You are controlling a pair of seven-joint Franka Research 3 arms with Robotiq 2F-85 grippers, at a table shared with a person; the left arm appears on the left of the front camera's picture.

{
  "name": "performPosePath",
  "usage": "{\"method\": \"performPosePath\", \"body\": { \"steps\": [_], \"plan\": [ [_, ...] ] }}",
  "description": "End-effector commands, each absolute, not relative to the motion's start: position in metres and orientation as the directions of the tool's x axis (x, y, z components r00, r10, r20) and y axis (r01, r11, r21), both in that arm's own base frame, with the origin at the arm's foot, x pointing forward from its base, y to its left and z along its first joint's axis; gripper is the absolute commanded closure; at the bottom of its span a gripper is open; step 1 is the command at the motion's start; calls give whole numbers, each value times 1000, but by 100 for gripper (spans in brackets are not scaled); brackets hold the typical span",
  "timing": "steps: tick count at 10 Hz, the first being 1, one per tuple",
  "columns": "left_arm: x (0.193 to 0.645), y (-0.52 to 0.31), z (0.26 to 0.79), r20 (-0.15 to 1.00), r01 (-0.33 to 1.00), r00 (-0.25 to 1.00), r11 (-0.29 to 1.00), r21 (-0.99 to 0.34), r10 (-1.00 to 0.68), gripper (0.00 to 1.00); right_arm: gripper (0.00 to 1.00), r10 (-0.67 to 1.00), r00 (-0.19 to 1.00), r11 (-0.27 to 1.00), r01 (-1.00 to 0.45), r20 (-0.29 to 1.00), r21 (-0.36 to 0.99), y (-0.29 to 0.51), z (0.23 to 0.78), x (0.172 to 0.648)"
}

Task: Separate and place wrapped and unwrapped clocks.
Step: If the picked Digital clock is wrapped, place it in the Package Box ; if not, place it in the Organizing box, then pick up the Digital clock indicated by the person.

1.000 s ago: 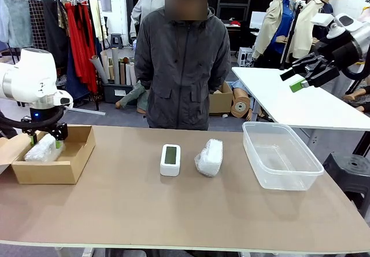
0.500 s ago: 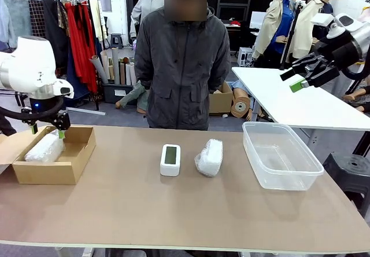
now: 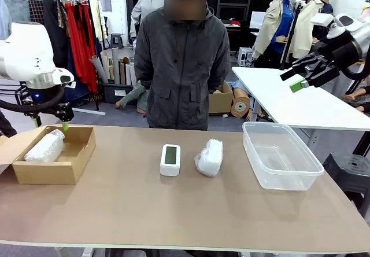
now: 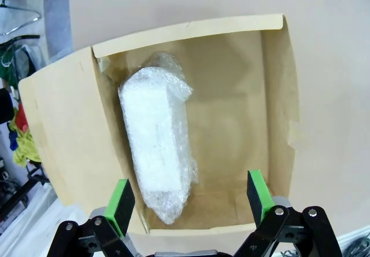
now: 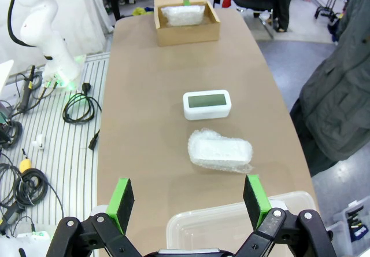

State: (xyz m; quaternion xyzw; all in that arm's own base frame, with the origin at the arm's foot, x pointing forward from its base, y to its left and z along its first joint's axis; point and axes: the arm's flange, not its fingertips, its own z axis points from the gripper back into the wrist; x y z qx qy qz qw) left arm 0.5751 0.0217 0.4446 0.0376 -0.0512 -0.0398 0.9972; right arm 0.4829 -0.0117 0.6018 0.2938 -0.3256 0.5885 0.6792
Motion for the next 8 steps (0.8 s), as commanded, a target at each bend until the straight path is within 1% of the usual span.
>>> {"method": "performPosePath", "body": {
  "steps": [1, 8],
  "plan": [
    [578, 25, 440, 92, 69, 993, 994, 87, -77, 0, 0, 606, 90, 130, -991, 790, 13, -11, 603, 483],
    [578, 25, 440, 92, 69, 993, 994, 87, -77, 0, 0, 606, 90, 130, -991, 790, 13, -11, 603, 483]
  ]
}}
